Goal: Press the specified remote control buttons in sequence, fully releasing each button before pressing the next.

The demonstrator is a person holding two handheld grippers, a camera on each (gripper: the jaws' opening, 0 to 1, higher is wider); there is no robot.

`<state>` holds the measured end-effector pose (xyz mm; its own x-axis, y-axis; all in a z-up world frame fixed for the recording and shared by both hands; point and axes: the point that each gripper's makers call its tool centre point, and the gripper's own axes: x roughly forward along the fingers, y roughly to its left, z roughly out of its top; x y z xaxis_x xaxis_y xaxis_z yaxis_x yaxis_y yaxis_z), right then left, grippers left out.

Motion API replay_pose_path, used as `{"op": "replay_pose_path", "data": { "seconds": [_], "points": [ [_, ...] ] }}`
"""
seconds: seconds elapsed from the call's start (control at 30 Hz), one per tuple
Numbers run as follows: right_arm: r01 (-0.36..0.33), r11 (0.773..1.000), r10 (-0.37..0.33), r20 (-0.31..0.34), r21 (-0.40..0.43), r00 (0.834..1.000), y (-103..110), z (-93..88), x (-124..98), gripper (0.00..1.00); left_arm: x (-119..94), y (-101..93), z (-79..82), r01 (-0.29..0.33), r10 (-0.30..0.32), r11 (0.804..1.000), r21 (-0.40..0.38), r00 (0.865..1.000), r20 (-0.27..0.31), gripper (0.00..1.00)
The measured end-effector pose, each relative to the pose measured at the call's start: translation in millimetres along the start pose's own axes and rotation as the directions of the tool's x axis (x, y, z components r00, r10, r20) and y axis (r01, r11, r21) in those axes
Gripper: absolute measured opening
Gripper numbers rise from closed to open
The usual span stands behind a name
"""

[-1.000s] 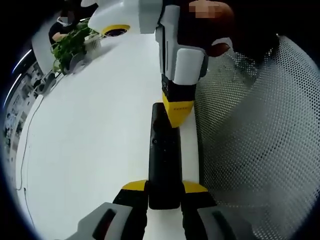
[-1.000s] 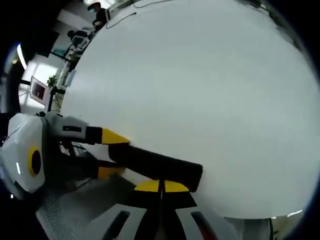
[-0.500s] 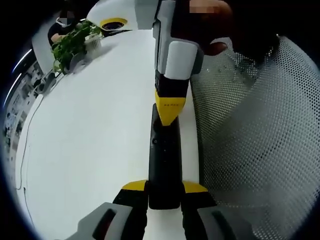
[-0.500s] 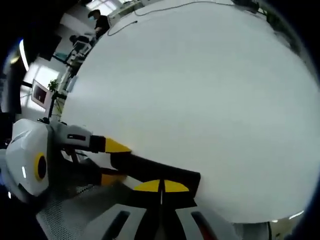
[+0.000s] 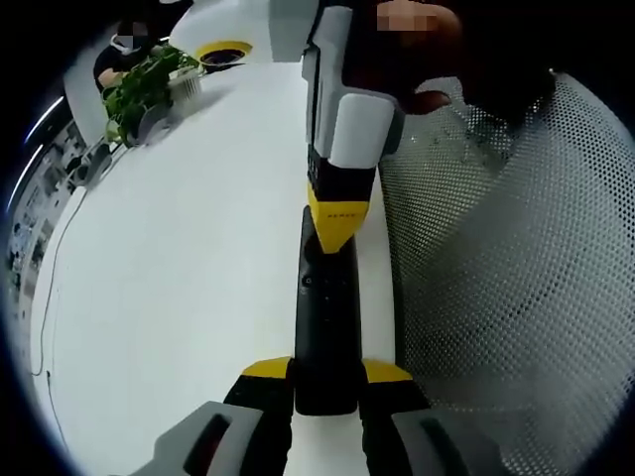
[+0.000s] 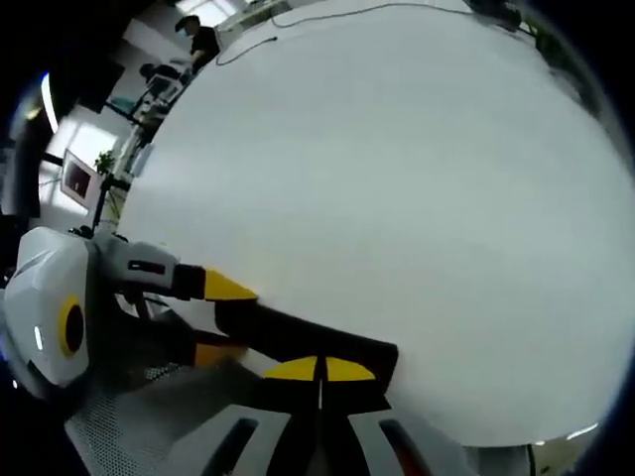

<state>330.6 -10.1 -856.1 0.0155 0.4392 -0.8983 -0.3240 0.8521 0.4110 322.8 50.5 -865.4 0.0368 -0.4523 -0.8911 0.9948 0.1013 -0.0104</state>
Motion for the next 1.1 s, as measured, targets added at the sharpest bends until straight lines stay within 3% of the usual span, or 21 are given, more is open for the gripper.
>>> {"op": "replay_pose_path", "data": {
  "seconds": [0.6,1.1],
  "points": [
    [0.015,1.000,-0.015,0.027,0.008,1.000,-0.4,0.8,1.1,0.00,-0.7,-0.5,-0.8,0.001,-0.001,1.000,0.001,1.000,-0.004,0.25],
    [-0.005,0.999,0.004,0.011,0.035,1.000,0.0,0.7,-0.8,0.00,-0.7,-1.0,-0.4,-0.002,0.002,1.000,0.010,1.000,-0.007,0.24]
  ]
}}
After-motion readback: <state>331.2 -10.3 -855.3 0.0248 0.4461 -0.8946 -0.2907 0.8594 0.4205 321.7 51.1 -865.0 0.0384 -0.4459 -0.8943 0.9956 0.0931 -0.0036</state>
